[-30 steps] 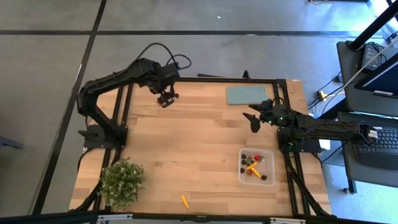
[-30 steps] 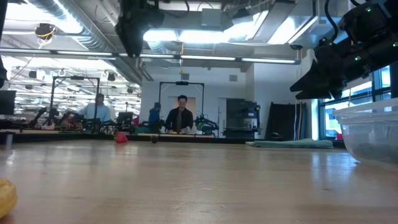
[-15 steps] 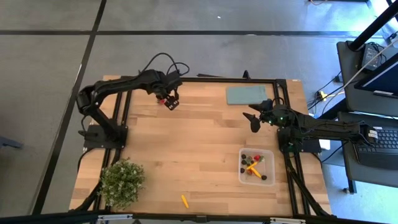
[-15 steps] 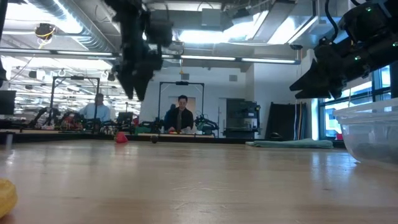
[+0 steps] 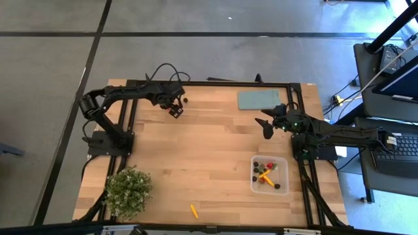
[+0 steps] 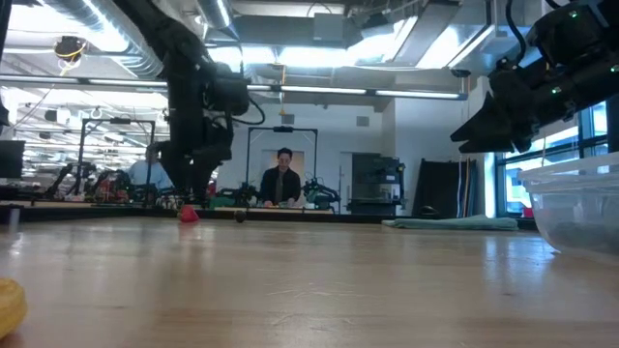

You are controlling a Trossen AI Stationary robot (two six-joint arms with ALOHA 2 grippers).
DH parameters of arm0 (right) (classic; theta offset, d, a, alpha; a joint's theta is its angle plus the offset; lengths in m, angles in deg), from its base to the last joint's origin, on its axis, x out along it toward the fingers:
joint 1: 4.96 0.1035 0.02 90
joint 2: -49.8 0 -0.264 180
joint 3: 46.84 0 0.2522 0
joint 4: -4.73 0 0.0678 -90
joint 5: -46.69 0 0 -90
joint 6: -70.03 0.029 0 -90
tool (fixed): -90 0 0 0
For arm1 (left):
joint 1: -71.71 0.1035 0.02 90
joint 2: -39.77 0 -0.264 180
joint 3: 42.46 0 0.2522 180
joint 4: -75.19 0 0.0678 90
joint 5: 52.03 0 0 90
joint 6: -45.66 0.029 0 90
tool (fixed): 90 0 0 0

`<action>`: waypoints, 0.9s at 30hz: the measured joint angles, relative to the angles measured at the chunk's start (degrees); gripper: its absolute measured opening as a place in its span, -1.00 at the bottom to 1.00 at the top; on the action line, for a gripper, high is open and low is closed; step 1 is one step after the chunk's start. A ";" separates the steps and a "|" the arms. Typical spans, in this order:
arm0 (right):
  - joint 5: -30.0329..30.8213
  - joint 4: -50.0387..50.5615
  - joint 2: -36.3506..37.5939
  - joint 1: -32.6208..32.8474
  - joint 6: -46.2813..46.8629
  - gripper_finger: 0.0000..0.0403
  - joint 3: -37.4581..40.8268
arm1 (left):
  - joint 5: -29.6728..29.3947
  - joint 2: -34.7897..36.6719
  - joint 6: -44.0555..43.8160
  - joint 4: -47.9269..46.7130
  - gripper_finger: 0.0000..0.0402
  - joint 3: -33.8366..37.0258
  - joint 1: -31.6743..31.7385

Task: Pick and placing Produce into tupperware
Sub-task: Put the strawberry into the container

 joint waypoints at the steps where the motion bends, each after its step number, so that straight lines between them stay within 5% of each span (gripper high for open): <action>1: 0.02 -0.10 0.00 -0.02 -0.12 0.42 0.02 | 0.13 0.00 0.35 1.38 0.43 0.66 0.15; 27: 0.00 -1.41 0.00 0.00 -0.53 0.42 0.02 | 4.62 -6.56 3.45 9.00 0.43 2.81 4.77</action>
